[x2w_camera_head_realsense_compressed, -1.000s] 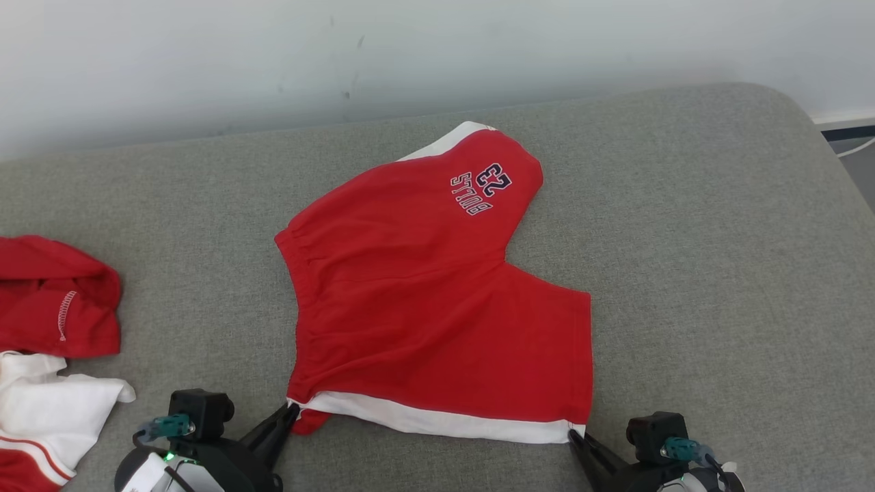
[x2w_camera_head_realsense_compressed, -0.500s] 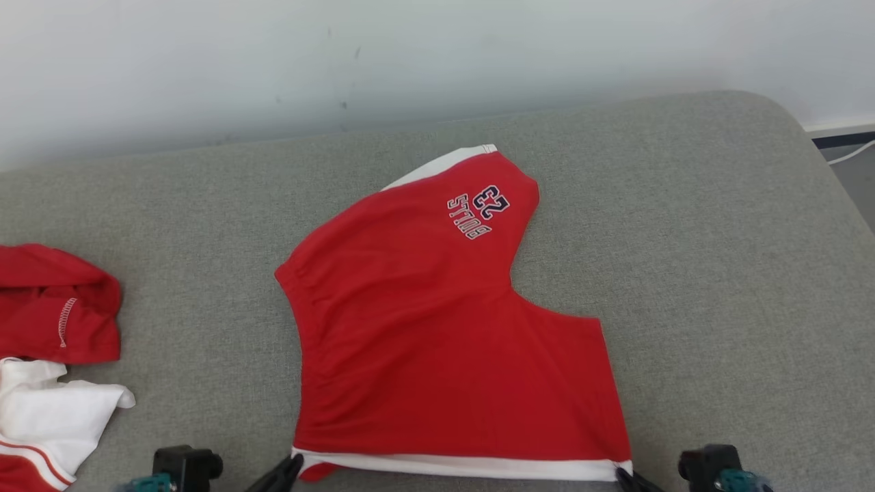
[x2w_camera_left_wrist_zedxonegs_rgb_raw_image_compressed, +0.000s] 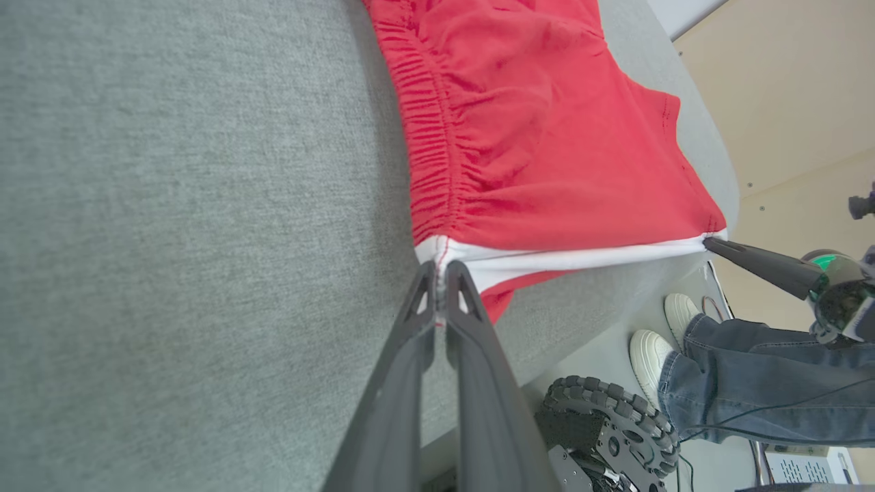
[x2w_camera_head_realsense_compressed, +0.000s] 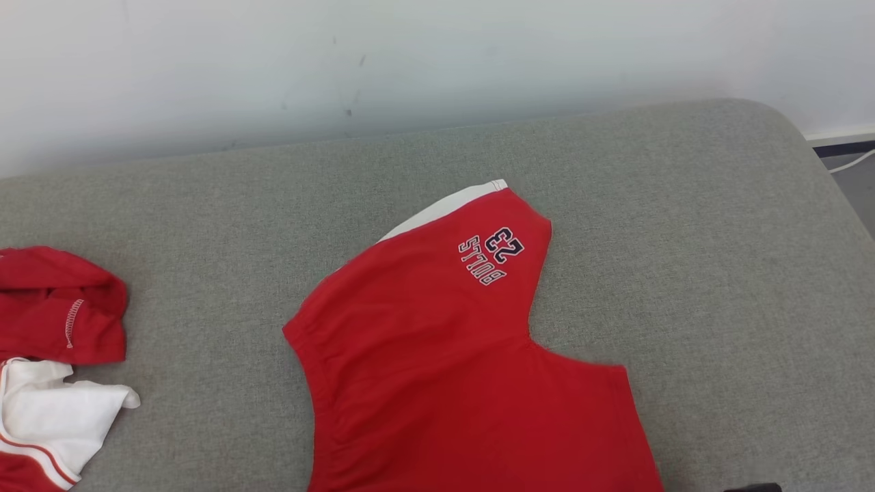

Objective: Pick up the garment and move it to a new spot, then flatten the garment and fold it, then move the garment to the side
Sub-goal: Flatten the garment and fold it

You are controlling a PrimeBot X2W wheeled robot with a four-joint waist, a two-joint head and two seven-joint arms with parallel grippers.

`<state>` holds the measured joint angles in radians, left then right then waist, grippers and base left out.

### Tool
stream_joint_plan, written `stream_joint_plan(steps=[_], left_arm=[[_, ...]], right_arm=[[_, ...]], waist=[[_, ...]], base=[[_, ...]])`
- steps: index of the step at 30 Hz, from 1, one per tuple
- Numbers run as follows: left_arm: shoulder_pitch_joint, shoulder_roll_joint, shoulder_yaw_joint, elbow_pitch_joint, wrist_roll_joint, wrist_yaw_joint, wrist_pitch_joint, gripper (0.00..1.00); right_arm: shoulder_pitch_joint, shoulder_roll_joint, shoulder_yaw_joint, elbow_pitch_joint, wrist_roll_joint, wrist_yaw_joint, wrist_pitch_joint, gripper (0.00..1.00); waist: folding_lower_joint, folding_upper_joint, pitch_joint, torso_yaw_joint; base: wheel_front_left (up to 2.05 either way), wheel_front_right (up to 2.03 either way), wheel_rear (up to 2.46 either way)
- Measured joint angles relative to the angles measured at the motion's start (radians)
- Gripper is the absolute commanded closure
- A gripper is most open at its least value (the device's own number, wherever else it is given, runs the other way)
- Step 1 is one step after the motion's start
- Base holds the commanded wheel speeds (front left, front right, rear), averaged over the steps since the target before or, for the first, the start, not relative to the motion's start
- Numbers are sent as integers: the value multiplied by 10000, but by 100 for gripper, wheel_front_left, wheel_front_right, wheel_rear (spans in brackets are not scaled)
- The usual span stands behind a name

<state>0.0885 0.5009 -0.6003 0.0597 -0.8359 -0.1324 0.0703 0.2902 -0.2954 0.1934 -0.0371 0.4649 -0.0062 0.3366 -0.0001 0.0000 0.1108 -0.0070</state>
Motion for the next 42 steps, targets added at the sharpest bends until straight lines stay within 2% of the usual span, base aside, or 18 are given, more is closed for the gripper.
stream_joint_plan(steps=[6, 9, 13, 19, 23, 29, 36, 42], left_arm=[[281, 282, 349, -713, -102, 393, 90, 100], [111, 322, 502, -1018, -79, 591, 136, 100], [-783, 140, 550, -1480, -73, 610, 299, 100], [-2004, -261, 548, -1586, 13, 673, 637, 100], [-2748, -431, 686, -1473, 100, 865, 715, 100], [-3779, -1072, 740, -1122, 176, 1066, 775, 100], [-4593, -1728, 717, -408, 435, 1392, 692, 100], [-5286, -2159, 617, 230, 683, 1471, 594, 100]], right_arm=[[363, -100, 46, -961, 90, -36, 412, 100], [-151, -282, 15, -1467, -17, -36, 437, 100], [-1081, -593, -19, -1921, -132, -6, 782, 100], [-2723, -1200, -100, -1967, -184, 414, 1549, 100], [-4106, -1386, -117, -1758, -146, 688, 2010, 100], [-6030, -1645, -77, -1066, 13, 955, 2466, 100], [-7797, -1670, 366, -8, 29, 1127, 2713, 100], [-9057, -1659, 671, 880, 25, 1212, 2717, 100]], waist=[[0, 0, 82, 26], [0, 0, 149, 40], [1, 0, 292, 105], [3, 0, 624, 237], [3, 0, 927, 347], [3, 1, 1411, 637], [4, 1, 1927, 1161], [4, 1, 2377, 1651]], base=[[0, 0, 0], [0, 0, 0], [0, 0, 0], [0, 0, 0], [0, 0, 0], [0, 0, 0], [0, 0, 0], [0, 0, 0]])
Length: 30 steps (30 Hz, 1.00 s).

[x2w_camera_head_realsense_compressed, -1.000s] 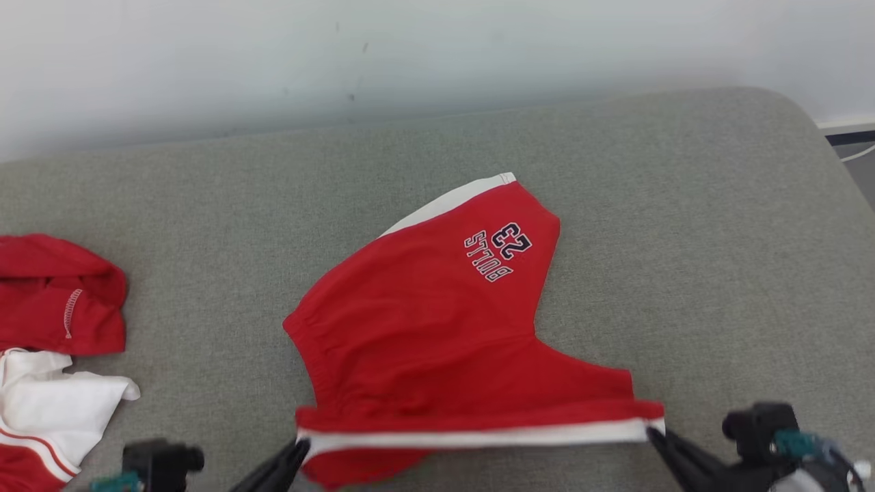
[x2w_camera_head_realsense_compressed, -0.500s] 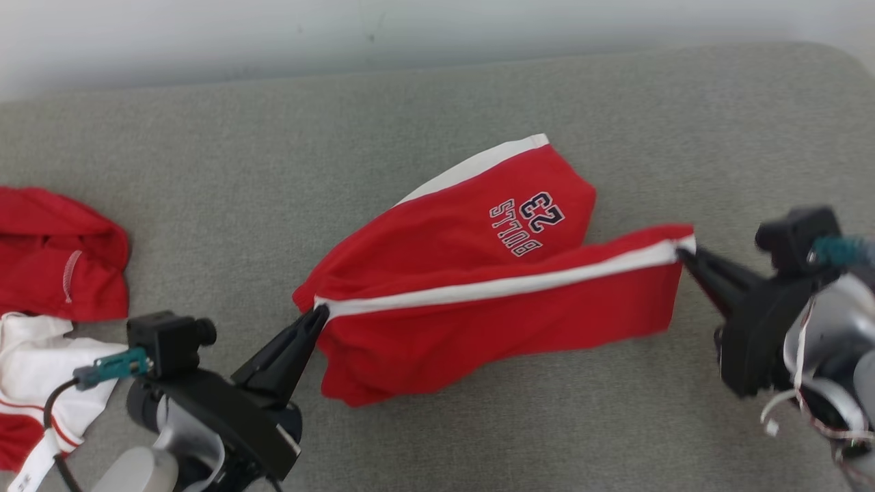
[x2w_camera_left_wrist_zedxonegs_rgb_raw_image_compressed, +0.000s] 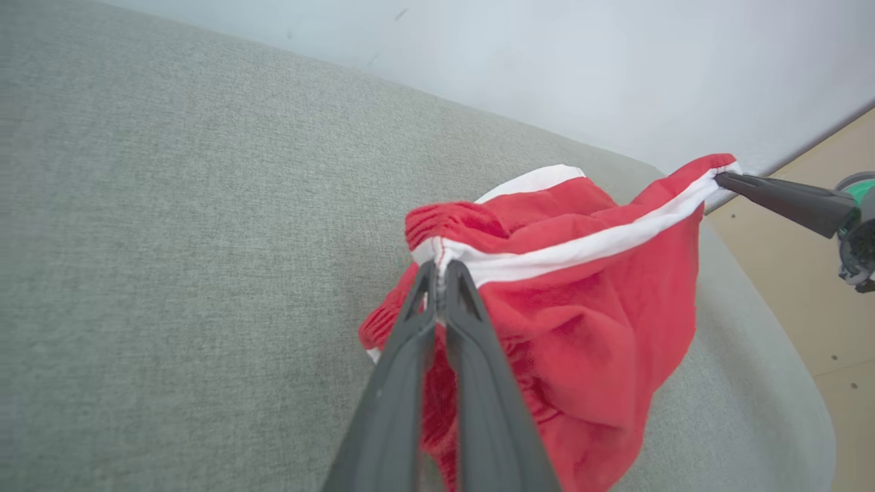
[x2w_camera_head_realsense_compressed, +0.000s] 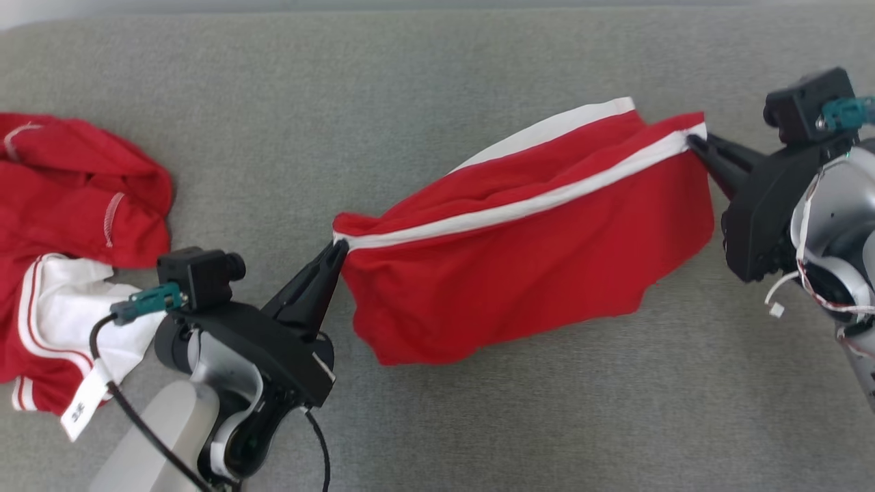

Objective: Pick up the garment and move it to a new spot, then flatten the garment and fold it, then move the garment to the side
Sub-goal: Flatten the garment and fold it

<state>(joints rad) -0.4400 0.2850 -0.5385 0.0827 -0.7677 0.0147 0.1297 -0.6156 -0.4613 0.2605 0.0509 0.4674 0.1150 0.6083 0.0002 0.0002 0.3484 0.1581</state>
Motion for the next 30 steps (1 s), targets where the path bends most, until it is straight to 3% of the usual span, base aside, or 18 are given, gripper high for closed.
stream_joint_plan(steps=[11, 17, 18, 20, 21, 22, 23, 30], left_arm=[[-864, -631, 17, 1160, 123, 125, -439, 100], [-1173, -922, -282, 1714, 234, -75, -610, 100], [-1204, -965, -297, 1781, 267, -111, -650, 80], [-1246, -988, -332, 1900, 368, -165, -736, 54], [-1255, -1005, -343, 1958, 424, -190, -782, 1], [-1264, -1026, -351, 2021, 454, -242, -792, 0], [-1283, -1047, -362, 2082, 466, -242, -857, 0], [-1466, -1114, -360, 2337, 566, -337, -1235, 0]], right_arm=[[-1635, 59, 591, 1521, -228, 84, -376, 100], [-2035, 92, 867, 2397, -470, 84, -740, 100], [-2081, 100, 918, 2541, -472, 84, -813, 100], [-2177, 127, 1005, 2754, -474, 86, -936, 100], [-2198, 151, 1020, 2838, -476, 86, -1035, 100], [-2218, 186, 1034, 2926, -476, 86, -1141, 60], [-2259, 213, 1066, 3016, -476, 86, -1256, 0], [-2522, 366, 1279, 3444, -575, 86, -1925, 0]], waist=[[-1, 0, 687, 787], [-1, 1, 945, 1065], [-1, 0, 963, 1091], [-1, 0, 983, 1122], [-2, 0, 984, 1129], [-2, 0, 982, 1133], [-2, 0, 979, 1137], [-2, 0, 905, 1142]], base=[[0, 0, 0], [0, 0, 0], [0, 0, 0], [0, 0, 0], [0, 0, 0], [0, 0, 0], [0, 0, 0], [0, 0, 0]])
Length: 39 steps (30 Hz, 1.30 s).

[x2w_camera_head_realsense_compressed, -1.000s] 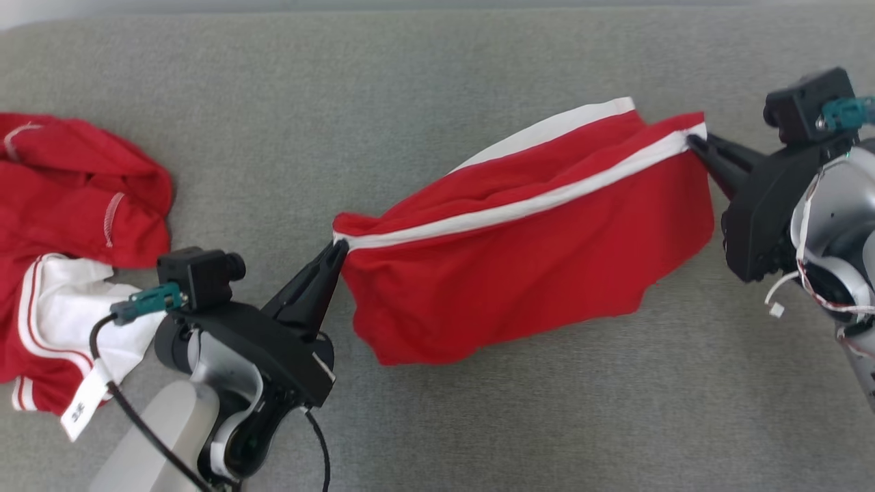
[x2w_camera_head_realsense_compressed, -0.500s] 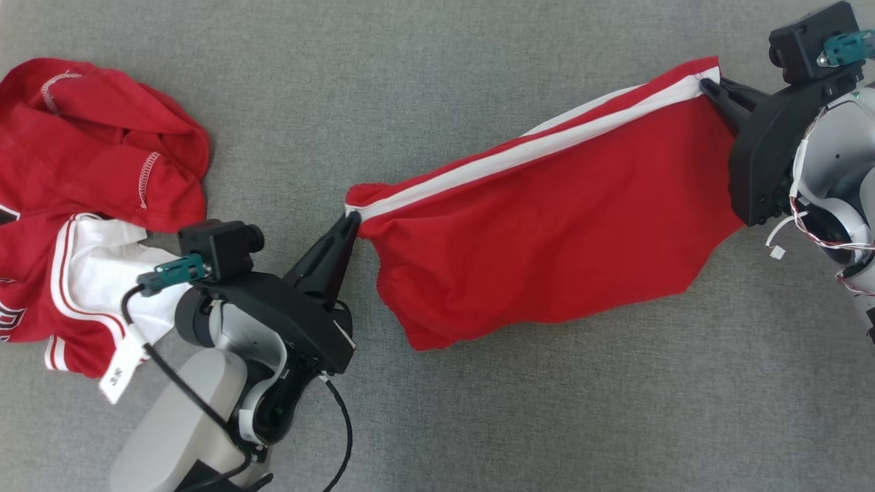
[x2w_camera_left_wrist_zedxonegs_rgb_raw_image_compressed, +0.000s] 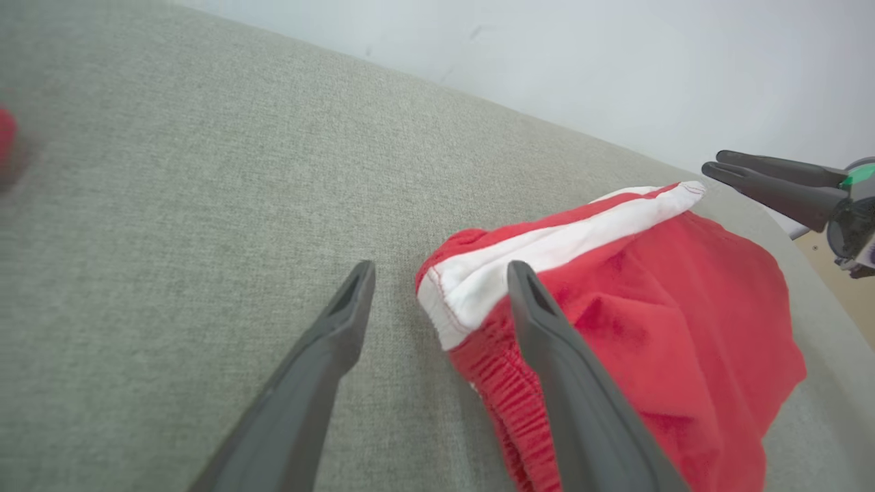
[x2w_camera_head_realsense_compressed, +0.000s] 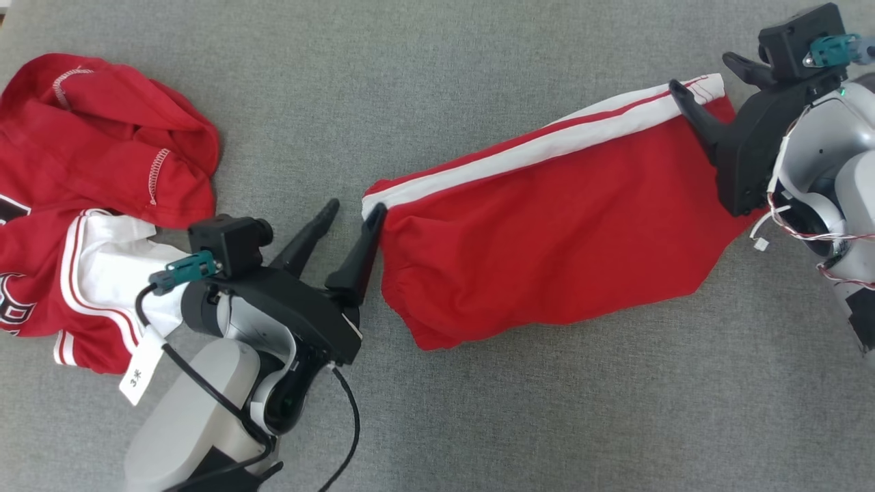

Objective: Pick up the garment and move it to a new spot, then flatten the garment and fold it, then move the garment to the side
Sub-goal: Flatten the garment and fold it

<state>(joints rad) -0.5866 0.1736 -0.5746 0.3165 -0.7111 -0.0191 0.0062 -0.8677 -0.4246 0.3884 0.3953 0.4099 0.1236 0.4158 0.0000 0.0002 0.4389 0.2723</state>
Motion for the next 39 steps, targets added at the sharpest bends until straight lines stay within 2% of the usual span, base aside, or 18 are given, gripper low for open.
stream_joint_plan(steps=[7, 13, 19, 21, 24, 26, 34, 39], left_arm=[[-219, -44, 217, 257, 332, 13, -918, 0], [-310, 148, 378, 259, 1097, 146, -2222, 0], [379, 644, 616, 96, 1494, 314, -2579, 0], [875, 943, 621, -52, 1879, 552, -2579, 0], [1605, 1302, 871, -395, 2196, 989, -2598, 0], [2062, 1450, 1062, -673, 2470, 1101, -2623, 0], [4087, 1772, 1973, -2493, 3342, 1384, -2623, 0], [5729, 1630, 2449, -3076, 3661, 1432, -2623, 0]], right_arm=[[-261, 100, 173, 470, -142, 12, -1221, 0], [-187, 366, -182, 464, -176, -33, -2907, 0], [1474, 1058, -830, -19, -151, -1076, -4736, 0], [2147, 1244, -815, -263, -180, -1373, -5242, 0], [3080, 1567, -993, -660, -222, -1994, -6011, 0], [3701, 1712, -1114, -905, -240, -2251, -6452, 0], [6135, 2295, -1438, -1839, -387, -2433, -6709, 0], [7243, 2477, -1827, -2374, -570, -2468, -6711, 0]], waist=[[0, 0, -264, -31], [0, -1, -683, -102], [-1, -2, -1324, -257], [-2, -3, -1572, -345], [-3, -2, -1953, -513], [-3, -3, -2212, -642], [-4, -3, -3302, -1213], [-4, -4, -3873, -1635]], base=[[0, 0, 0], [0, 0, 0], [0, 0, 0], [0, 0, 0], [0, 0, 0], [0, 0, 0], [0, 0, 0], [0, 0, 0]])
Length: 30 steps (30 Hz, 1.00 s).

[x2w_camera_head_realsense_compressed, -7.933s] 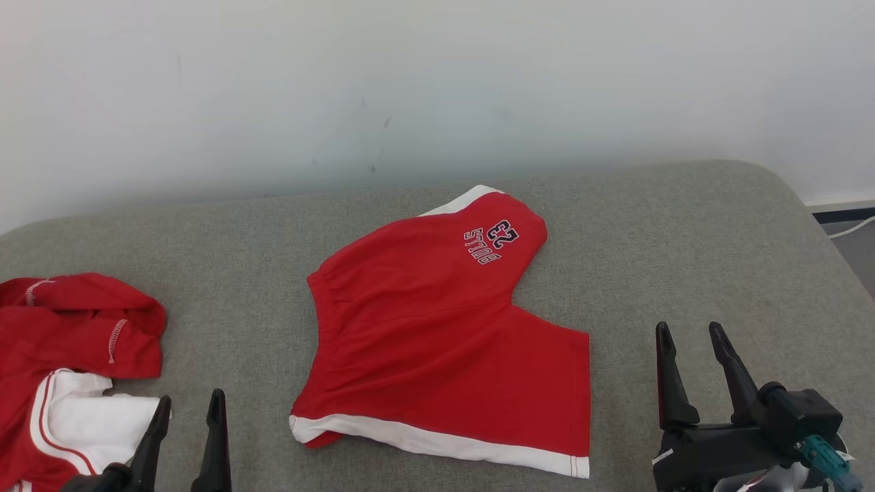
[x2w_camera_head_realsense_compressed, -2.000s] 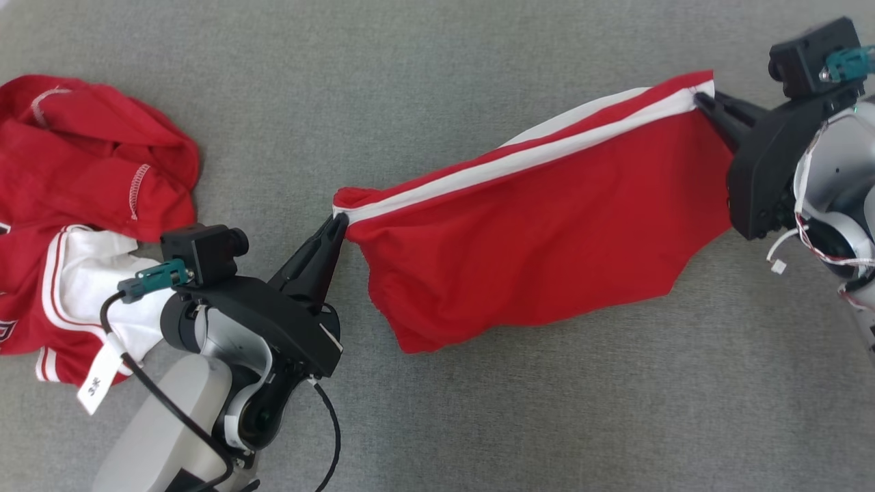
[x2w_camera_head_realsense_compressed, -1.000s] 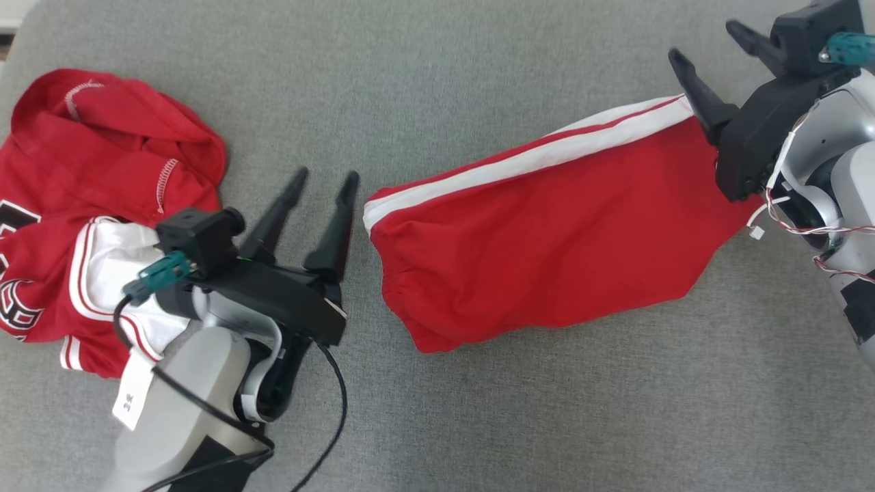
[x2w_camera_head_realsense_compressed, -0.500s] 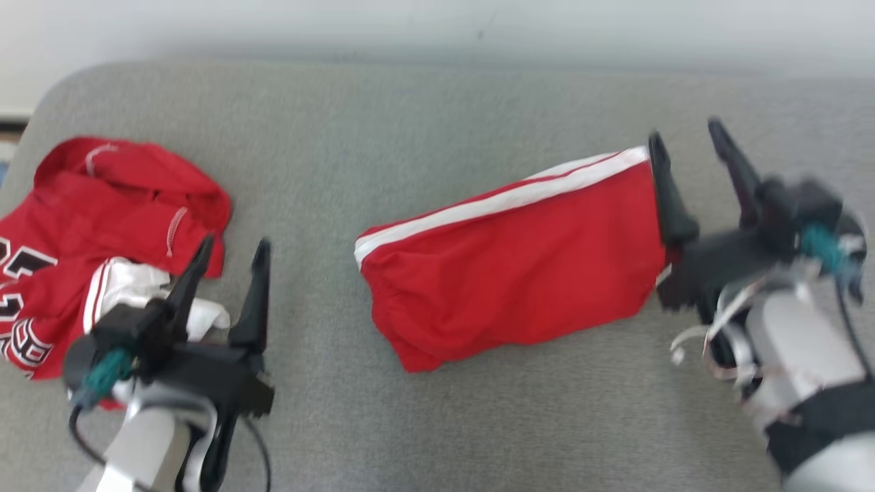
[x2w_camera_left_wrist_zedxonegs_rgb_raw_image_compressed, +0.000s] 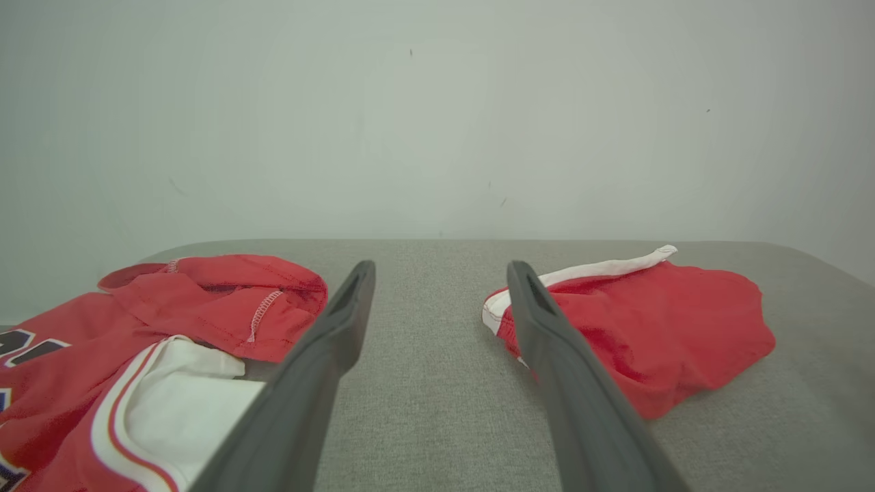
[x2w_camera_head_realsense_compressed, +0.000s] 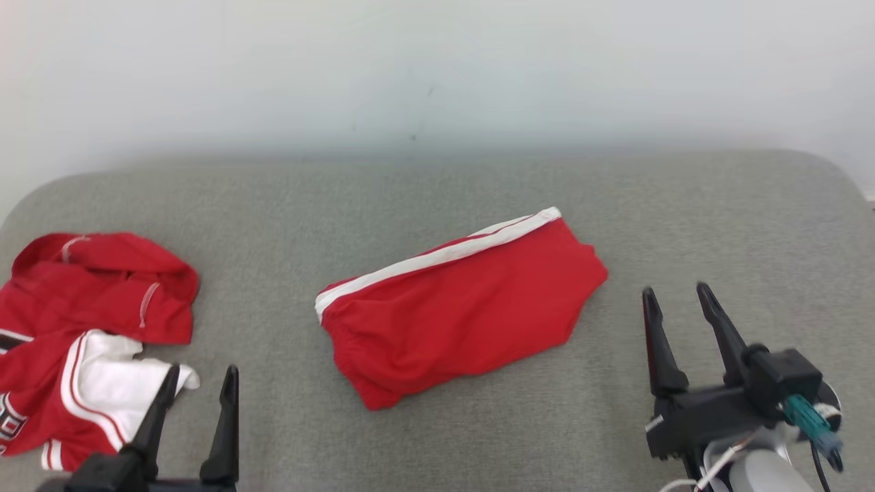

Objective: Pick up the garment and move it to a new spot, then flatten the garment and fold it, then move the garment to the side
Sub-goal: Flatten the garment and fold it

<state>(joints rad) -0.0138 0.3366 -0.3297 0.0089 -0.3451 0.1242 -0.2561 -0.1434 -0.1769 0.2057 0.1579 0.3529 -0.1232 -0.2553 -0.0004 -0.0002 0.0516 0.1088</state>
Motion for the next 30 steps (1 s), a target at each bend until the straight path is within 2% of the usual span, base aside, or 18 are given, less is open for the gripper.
stream_joint_plan(steps=[9, 16, 30], left_arm=[[1026, -562, 677, 472, -59, 0, 0, 0], [1089, -685, 882, 548, -58, 0, 0, 0], [1058, -865, 792, 583, 29, -27, 0, 0]], right_arm=[[1177, 566, -830, -581, -146, -12, 0, 0], [1337, 853, -1429, -683, -493, -13, 0, 0], [1386, 1051, -1755, -1037, -798, -15, 0, 0]], waist=[[3, 0, -610, -678], [4, 2, -669, -1062], [4, 2, -483, -1188]], base=[[0, 0, 0], [0, 0, 0], [0, 0, 0]])
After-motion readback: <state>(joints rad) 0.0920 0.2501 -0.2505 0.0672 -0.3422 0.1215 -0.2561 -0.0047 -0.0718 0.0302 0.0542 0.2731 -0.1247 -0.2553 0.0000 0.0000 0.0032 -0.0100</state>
